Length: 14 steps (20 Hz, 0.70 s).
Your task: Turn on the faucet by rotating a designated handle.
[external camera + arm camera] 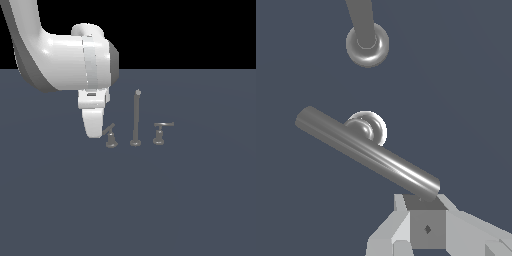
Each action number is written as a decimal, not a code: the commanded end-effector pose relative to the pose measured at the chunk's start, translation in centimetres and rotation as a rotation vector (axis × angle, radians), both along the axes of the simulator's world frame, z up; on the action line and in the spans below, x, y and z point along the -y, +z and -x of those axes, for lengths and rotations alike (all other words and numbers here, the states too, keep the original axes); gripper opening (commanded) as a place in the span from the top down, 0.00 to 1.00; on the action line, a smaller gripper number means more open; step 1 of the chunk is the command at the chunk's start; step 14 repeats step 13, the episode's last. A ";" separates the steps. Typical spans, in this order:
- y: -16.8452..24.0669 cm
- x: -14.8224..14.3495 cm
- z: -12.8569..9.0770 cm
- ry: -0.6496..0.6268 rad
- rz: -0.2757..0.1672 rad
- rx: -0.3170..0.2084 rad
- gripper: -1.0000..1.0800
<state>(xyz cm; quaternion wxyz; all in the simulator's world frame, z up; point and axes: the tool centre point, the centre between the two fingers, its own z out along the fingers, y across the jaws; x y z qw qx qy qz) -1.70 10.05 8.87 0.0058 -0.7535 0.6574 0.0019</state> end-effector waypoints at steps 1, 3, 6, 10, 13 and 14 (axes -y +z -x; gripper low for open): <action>0.0 3.0 0.4 -0.033 0.011 -0.005 1.00; 0.0 0.4 0.4 0.003 0.000 -0.002 1.00; 0.0 2.7 -0.1 -0.010 0.004 -0.003 1.00; 0.0 5.8 -0.7 -0.027 0.009 -0.004 1.00; 0.1 7.2 -0.9 -0.035 0.011 -0.005 1.00; 0.1 7.2 -0.9 -0.035 0.011 -0.005 1.00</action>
